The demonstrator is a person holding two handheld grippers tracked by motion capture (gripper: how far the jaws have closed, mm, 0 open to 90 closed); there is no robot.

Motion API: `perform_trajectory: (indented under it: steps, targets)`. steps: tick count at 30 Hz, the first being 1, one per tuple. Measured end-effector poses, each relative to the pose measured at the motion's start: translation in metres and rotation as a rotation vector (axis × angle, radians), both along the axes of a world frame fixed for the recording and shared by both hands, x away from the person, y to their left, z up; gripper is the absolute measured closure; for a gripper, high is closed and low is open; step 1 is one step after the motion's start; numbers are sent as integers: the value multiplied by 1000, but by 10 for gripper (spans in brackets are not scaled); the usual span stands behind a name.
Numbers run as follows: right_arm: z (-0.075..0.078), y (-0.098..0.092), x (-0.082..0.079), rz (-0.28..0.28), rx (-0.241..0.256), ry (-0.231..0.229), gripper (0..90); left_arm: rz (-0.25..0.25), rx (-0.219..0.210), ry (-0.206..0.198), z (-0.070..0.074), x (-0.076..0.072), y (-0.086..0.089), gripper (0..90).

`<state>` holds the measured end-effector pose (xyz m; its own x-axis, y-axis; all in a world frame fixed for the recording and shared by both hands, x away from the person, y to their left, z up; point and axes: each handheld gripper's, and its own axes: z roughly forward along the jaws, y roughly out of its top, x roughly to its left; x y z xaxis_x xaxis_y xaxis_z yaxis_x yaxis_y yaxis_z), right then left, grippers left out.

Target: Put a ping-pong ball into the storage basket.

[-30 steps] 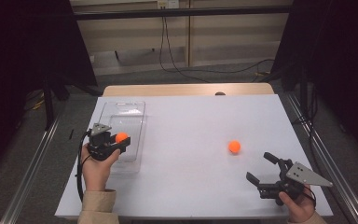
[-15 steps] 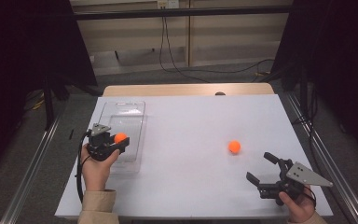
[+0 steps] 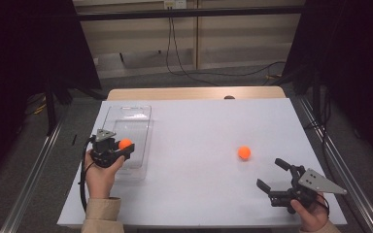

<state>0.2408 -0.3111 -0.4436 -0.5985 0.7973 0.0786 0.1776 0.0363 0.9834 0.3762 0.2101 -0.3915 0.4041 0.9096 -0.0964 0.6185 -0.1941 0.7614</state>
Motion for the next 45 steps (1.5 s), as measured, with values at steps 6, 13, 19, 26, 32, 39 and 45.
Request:
perform_trajectory:
  steps: [6, 13, 19, 26, 32, 39, 45]
  targets:
    - [0, 1, 0, 1, -1, 0, 27, 6, 16, 3, -1, 0, 1, 506]
    - [0, 0, 0, 0, -1, 0, 27, 10, 2, 5, -2, 0, 1, 505]
    - [0, 0, 0, 0, 2, 1, 27, 22, 6, -3, -1, 0, 2, 464]
    - [0, 0, 0, -1, 1, 3, 27, 25, 6, -15, 3, -2, -1, 405]
    - [0, 0, 0, 0, 0, 1, 27, 24, -15, -31, 8, -5, -3, 336]
    - [0, 1, 0, 3, 0, 3, 27, -6, -27, -45, 15, -7, -12, 296]
    - [-1, 1, 1, 1, -2, 3, 27, -35, -40, -50, 20, -8, -19, 255]
